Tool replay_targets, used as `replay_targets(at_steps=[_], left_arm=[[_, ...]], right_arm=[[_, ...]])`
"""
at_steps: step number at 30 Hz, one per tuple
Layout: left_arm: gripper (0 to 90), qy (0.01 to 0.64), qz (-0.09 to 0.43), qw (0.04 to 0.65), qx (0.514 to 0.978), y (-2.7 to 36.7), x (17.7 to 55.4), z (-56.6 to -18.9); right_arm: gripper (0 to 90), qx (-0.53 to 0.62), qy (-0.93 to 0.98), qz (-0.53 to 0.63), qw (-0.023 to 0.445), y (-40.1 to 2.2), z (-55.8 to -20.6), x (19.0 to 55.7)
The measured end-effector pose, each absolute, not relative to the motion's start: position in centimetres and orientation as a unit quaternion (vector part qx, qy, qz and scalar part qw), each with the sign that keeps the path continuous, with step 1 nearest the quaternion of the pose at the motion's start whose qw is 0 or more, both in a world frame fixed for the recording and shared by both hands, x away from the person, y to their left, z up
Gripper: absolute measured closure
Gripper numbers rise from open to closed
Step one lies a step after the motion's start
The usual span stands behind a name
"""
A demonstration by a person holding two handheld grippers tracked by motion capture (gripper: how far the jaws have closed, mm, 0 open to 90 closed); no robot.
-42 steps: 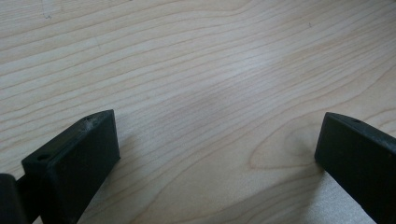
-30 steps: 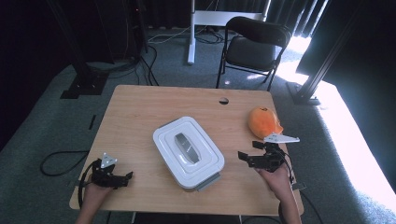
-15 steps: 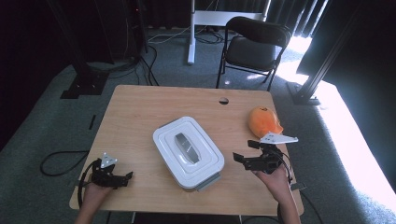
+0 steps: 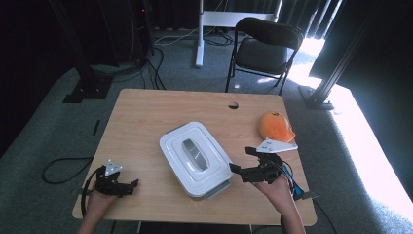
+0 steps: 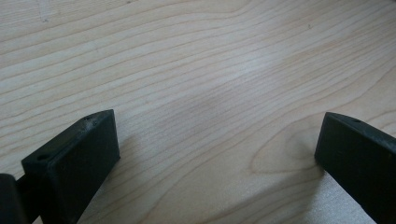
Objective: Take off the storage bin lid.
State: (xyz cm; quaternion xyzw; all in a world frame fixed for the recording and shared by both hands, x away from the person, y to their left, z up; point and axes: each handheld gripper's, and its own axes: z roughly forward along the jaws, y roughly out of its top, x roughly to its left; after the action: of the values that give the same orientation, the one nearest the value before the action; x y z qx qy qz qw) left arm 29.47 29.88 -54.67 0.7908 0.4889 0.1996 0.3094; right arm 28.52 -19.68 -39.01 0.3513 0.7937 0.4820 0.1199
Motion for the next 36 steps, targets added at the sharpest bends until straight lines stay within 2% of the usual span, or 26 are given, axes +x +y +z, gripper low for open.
replay_targets(at_steps=[14,36], left_arm=[[0.2,0.49,0.2,0.309,0.79,29.9,29.5,-54.7],[0.2,0.49,0.199,0.309,0.791,29.9,29.5,-54.7]], right_arm=[[12.5,0.329,0.816,0.465,0.1,-16.0,-39.6,29.0],[14.4,0.322,0.827,0.449,0.102,-12.1,-39.9,30.1]])
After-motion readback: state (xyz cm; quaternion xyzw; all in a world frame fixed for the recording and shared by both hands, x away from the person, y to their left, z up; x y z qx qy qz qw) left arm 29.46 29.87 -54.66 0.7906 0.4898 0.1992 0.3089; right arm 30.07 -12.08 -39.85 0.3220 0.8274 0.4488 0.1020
